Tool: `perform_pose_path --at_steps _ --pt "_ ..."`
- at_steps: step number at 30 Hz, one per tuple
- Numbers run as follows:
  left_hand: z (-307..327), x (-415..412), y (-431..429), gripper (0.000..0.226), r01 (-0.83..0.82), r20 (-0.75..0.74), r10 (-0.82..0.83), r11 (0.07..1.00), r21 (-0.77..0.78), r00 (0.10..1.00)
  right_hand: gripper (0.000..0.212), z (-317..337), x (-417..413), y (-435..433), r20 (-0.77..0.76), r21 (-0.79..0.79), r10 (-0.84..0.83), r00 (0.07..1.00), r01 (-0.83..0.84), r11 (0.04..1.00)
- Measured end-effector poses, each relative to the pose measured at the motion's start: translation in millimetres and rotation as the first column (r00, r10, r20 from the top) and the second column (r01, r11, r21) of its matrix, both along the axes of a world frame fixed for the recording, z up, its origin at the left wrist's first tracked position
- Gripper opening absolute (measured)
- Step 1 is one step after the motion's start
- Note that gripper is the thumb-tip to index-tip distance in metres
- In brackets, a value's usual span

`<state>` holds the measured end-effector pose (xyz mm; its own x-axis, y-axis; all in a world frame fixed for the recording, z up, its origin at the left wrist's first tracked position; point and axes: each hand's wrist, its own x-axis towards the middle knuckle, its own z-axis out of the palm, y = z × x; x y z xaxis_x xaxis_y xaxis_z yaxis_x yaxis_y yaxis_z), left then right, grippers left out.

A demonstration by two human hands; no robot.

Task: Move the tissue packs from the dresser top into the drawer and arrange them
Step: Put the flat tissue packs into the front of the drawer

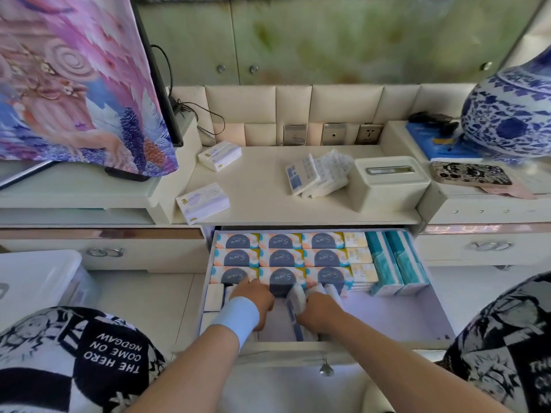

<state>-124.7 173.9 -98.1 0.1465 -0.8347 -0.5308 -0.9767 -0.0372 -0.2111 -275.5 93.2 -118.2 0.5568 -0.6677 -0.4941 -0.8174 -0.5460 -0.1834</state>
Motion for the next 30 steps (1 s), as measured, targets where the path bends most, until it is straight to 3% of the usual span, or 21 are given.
perform_pose_path --at_steps 2,5,9,13,17,20,23,24,25,27,28,30 --pt "3 4 2 0.06 -0.044 -0.102 0.038 0.997 -0.06 0.994 0.049 -2 5 3 0.026 0.081 -0.076 0.997 0.074 0.994" --pt "7 10 11 0.056 -0.187 -0.24 0.14 0.965 -0.183 0.96 0.039 5 19 8 0.063 0.31 -0.188 0.98 0.16 0.937" --pt "11 18 23 0.058 -0.357 -0.392 0.22 0.878 -0.32 0.893 0.027 6 41 26 0.066 0.693 -0.439 0.896 0.276 0.667" --pt "10 19 35 0.053 -0.345 -0.426 0.174 0.864 -0.366 0.888 0.027 -2 53 29 0.036 0.732 -0.473 0.88 0.299 0.612" --pt "3 19 42 0.047 -0.24 -0.364 0.109 0.909 -0.339 0.925 0.032 0 53 29 0.003 0.82 -0.585 0.811 0.333 0.465" --pt "5 20 43 0.049 -0.214 -0.309 0.111 0.922 -0.324 0.945 0.033 -2 55 30 0.043 0.846 -0.521 0.853 0.247 0.473" --pt "9 21 40 0.056 -0.158 -0.205 0.098 0.941 -0.299 0.974 0.03 -4 54 26 0.096 0.799 -0.461 0.882 0.208 0.564" --pt "10 20 38 0.057 -0.152 -0.182 0.103 0.947 -0.281 0.978 0.026 -2 53 25 0.144 0.745 -0.431 0.891 0.189 0.639" --pt "11 20 36 0.058 -0.147 -0.167 0.106 0.954 -0.261 0.98 0.022 0 52 22 0.21 0.629 -0.361 0.908 0.157 0.762" --pt "12 19 29 0.059 -0.11 -0.138 0.079 0.967 -0.231 0.987 0.026 6 46 16 0.275 0.15 -0.121 0.954 0.081 0.985" --pt "12 17 26 0.059 -0.073 -0.119 0.047 0.972 -0.224 0.992 0.026 10 41 13 0.263 -0.087 -0.041 0.964 0.066 0.994" --pt "13 12 17 0.061 0.006 -0.098 -0.026 0.98 -0.197 0.995 0.024 17 29 6 0.254 -0.267 -0.067 0.965 0.137 0.954"
